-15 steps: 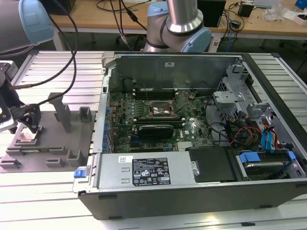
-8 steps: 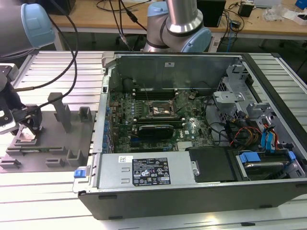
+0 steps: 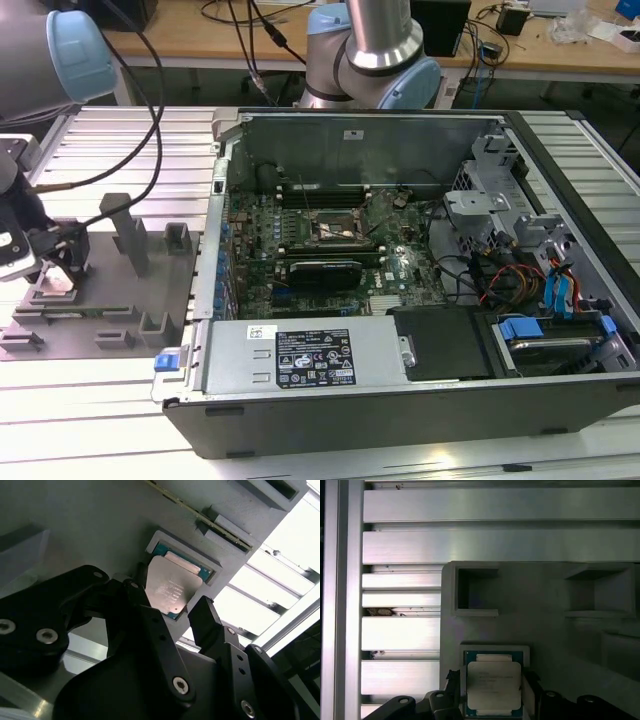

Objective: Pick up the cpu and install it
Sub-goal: 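Pick up the cpu and move it towards the insertion slot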

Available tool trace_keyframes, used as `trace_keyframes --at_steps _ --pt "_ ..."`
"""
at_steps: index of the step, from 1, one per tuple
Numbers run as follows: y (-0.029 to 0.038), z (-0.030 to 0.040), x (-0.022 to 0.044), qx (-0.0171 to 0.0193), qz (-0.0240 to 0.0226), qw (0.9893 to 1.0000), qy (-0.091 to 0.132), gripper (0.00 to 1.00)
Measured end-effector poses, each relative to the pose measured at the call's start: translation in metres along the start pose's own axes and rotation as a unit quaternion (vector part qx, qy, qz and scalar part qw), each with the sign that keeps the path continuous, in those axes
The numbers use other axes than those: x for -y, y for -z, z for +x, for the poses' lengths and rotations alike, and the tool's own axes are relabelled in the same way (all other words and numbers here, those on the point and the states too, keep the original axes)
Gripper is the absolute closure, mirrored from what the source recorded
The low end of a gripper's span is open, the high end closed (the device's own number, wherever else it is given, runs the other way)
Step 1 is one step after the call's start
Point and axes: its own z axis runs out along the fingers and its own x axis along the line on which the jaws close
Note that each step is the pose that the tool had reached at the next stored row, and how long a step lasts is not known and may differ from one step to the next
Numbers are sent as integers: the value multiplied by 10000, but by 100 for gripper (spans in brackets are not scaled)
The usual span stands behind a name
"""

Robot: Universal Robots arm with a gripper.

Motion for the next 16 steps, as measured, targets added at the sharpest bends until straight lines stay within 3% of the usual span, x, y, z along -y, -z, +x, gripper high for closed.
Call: trace_keyframes --at_steps 16 --pt "-68 -13 3 -2 2 10000 3 40"
